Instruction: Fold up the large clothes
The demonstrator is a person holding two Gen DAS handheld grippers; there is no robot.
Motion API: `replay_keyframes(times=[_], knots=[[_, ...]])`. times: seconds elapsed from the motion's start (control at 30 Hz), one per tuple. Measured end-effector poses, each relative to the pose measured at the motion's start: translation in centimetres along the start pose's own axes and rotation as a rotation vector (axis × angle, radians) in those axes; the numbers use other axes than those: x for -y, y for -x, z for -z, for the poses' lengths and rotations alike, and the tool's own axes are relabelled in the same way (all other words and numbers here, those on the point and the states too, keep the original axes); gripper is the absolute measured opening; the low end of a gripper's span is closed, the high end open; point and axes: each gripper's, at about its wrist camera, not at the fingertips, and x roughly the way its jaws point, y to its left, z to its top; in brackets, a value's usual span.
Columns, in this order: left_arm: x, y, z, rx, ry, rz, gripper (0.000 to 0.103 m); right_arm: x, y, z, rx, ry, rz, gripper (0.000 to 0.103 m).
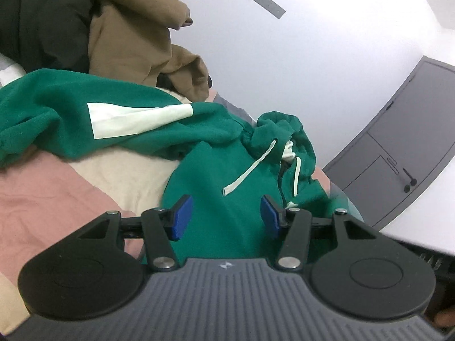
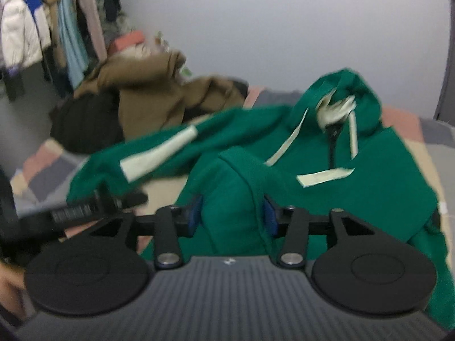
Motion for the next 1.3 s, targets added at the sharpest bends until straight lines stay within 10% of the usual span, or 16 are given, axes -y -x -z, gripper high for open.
replay_keyframes(times=[0.13, 0.63, 0.87, 1.03, 1.17, 1.3], knots=[[0.5, 0.2, -0.1, 0.009, -0.012, 0.014, 0.059, -0.4, 0.2, 1.1, -0.017, -0.020, -0.023, 0.080], [4.3, -4.0, 4.1, -0.146, -0.145, 0.019, 0.059, 18.5, -2.2, 7.1, 0.020, -0.478, 0.197, 0.080], [5.9, -7.4, 6.1, -0.220, -0.181, 0.004, 0.059, 24.6, -5.8, 9.6, 0.048, -0.608, 0.159, 0.079], [6.8, -9.8, 7.5, -0.243, -0.211, -0.012, 0.059, 26.8, -8.5, 8.8, 0.129, -0.626, 0.116, 0.062], [7.9, -11.0, 8.0, -0.226, -0.236, -0.033, 0.059, 28.7, -9.8, 8.5, 0.181, -0.609, 0.155, 0.022], [9.1, -12.2, 7.9, -0.204, -0.151, -0.029, 0.059, 30.6, -9.1, 8.6, 0.281, -0.627, 0.166, 0.014]])
